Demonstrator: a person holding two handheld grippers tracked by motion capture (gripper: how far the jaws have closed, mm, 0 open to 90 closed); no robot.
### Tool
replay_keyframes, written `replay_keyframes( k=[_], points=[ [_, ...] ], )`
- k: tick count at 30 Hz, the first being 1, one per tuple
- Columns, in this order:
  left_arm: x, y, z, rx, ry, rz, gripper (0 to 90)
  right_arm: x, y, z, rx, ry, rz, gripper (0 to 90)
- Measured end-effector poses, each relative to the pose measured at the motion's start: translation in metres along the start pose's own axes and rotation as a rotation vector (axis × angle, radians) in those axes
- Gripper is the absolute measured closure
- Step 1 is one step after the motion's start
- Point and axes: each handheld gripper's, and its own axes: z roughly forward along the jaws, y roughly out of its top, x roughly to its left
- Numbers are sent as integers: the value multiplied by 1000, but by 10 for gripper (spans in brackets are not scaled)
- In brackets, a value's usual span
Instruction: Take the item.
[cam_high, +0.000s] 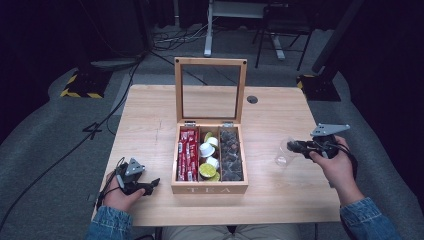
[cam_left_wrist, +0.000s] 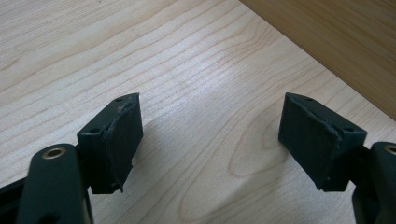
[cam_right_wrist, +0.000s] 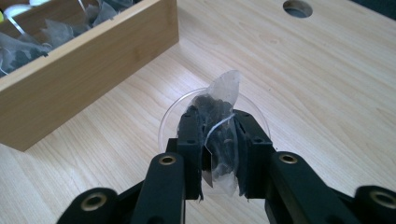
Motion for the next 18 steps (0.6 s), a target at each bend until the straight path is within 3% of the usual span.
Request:
replay_keyframes(
  k=[8, 12, 18],
  points=[
    [0, 0, 0, 0, 0, 0, 222, -1, -1, 6, 29, 1, 4, 734],
    [0, 0, 0, 0, 0, 0, 222, -2, -2, 7, 7, -1, 29, 600],
    [0, 0, 0, 1, -1, 0, 222, -5, -4, 7, -25, 2, 68, 517]
  ],
)
